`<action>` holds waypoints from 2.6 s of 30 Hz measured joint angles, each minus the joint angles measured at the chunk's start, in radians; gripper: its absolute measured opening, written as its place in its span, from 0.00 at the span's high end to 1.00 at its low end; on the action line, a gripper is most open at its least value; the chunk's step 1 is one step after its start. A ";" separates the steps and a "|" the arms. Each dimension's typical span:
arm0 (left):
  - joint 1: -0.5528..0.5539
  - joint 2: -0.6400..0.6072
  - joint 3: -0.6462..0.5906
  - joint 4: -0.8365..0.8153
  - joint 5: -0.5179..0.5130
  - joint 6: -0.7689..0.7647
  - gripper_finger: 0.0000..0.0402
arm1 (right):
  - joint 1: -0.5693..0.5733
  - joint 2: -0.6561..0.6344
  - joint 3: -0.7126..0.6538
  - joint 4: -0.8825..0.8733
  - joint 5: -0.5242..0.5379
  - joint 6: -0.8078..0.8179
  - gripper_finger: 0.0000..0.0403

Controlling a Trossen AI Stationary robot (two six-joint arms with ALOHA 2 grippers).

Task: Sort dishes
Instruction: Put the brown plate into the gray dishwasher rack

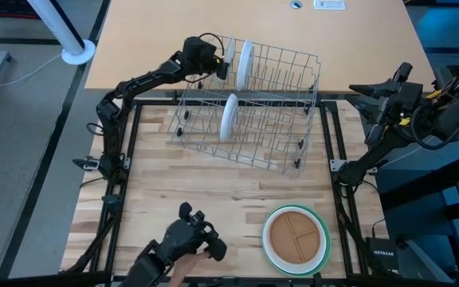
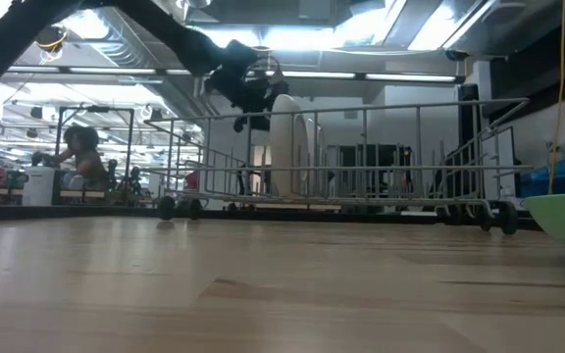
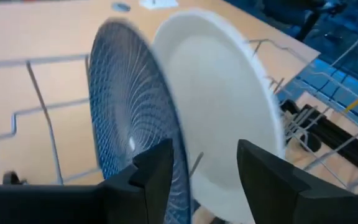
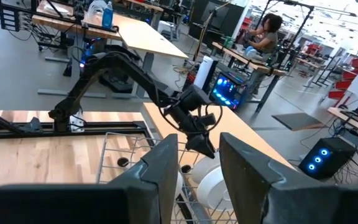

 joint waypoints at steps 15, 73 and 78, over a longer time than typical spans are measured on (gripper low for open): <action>-0.080 -0.212 0.000 -0.052 0.171 0.125 0.58 | 0.000 0.000 0.000 0.000 -0.149 0.002 0.69; -1.271 0.254 -0.196 0.563 -0.311 0.491 0.66 | 0.001 0.274 -1.102 0.324 -1.435 1.219 0.69; -1.271 0.254 -0.195 0.558 -0.310 0.512 0.66 | 0.001 0.308 -1.102 0.272 -1.490 1.255 0.69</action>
